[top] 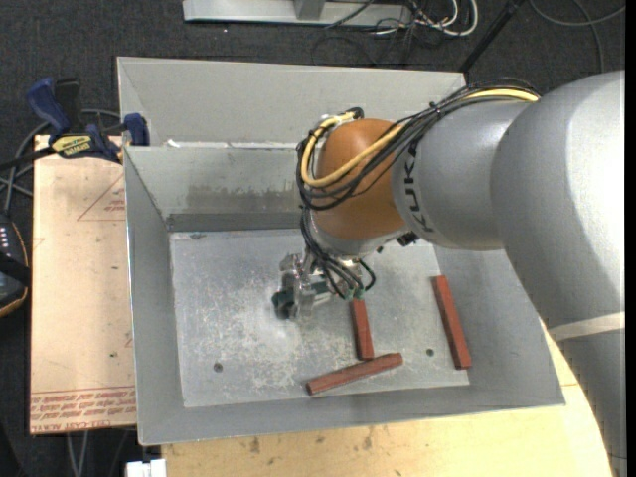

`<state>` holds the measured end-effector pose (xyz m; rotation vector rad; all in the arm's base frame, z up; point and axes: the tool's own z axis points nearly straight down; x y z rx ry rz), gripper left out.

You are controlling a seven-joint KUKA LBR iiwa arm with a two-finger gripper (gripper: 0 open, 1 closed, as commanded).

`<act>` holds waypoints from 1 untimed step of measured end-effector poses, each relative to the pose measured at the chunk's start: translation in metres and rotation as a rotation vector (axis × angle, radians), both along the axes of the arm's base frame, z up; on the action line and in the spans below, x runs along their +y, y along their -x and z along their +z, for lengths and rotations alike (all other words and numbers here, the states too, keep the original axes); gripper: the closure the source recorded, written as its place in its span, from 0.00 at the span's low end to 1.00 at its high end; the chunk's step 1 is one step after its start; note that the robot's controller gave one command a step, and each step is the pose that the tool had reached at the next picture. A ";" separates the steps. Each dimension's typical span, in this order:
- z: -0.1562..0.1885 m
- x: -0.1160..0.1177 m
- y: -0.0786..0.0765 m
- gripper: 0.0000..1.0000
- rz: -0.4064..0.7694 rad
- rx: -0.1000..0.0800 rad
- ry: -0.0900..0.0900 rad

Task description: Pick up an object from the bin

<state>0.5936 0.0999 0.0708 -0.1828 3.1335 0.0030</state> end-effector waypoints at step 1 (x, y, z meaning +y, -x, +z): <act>0.000 0.000 0.000 0.00 0.000 0.000 0.000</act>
Offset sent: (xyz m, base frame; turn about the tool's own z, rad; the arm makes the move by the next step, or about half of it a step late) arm 0.0000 0.0000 0.0000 0.0000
